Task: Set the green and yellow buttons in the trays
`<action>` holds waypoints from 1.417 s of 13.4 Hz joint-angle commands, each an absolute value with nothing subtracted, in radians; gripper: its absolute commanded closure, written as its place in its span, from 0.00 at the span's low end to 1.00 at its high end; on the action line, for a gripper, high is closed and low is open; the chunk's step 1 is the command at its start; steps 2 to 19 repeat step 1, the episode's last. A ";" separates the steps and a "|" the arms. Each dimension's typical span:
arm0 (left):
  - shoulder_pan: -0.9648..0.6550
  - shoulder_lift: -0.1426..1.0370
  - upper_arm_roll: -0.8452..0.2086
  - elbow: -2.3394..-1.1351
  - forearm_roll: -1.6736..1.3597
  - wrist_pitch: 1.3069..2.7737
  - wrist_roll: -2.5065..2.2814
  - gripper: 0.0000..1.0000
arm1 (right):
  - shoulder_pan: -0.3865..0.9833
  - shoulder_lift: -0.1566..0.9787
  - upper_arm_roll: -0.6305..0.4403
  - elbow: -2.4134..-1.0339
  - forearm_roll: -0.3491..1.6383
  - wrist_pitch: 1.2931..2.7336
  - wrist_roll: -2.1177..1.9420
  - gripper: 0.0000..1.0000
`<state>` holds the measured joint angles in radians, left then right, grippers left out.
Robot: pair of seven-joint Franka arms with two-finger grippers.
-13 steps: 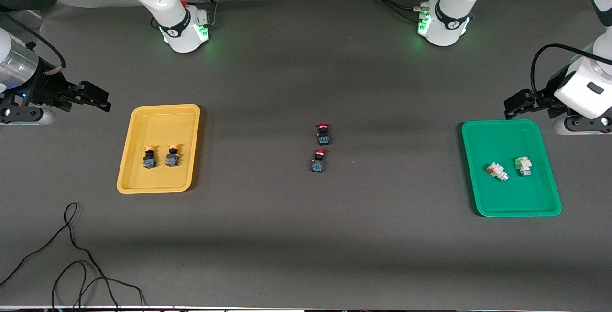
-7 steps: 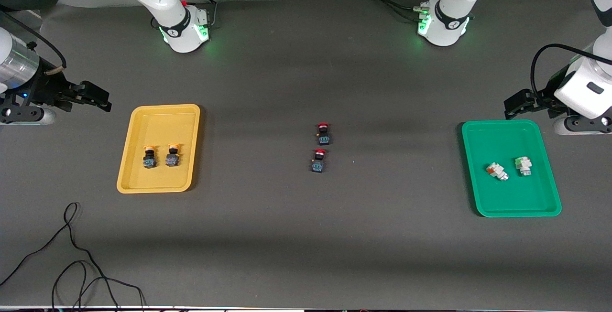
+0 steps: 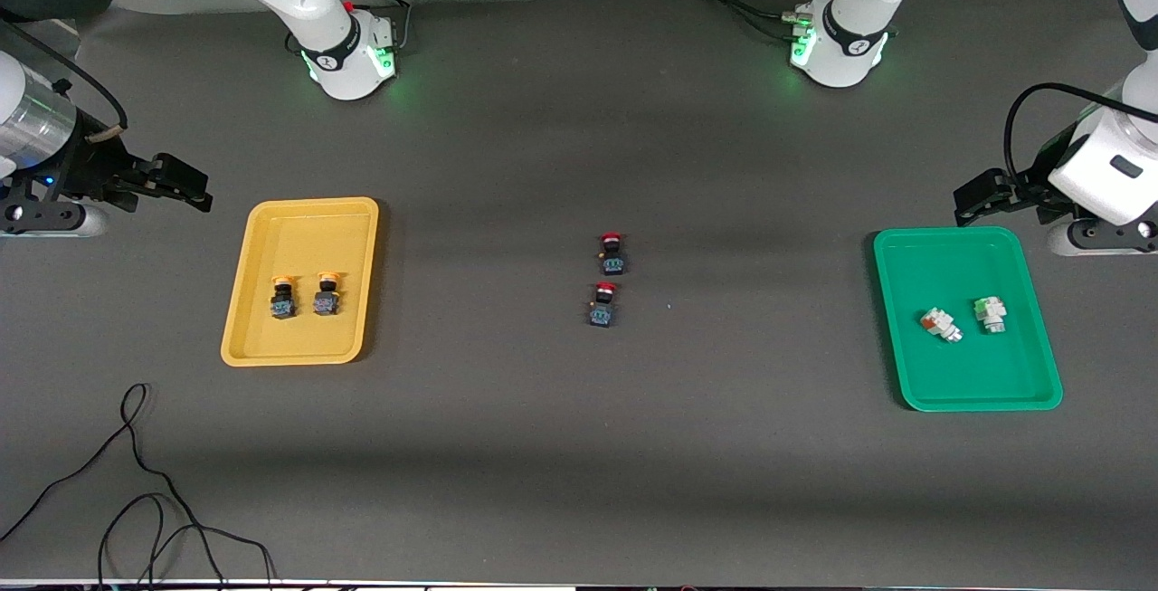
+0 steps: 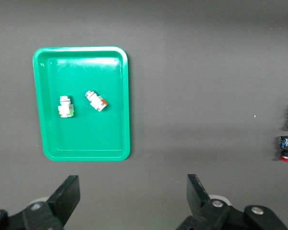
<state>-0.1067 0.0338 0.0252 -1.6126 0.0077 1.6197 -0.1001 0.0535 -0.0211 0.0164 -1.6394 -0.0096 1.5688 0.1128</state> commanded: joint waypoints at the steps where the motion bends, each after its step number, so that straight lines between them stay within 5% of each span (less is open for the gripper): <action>1: -0.115 0.023 0.031 -1.603 0.018 1.597 -0.103 0.01 | 0.049 -0.020 0.023 -1.635 -0.023 1.569 0.132 0.00; 19: -0.115 0.023 0.031 -1.603 0.018 1.597 -0.103 0.01 | 0.049 -0.020 0.023 -1.635 -0.023 1.569 0.132 0.00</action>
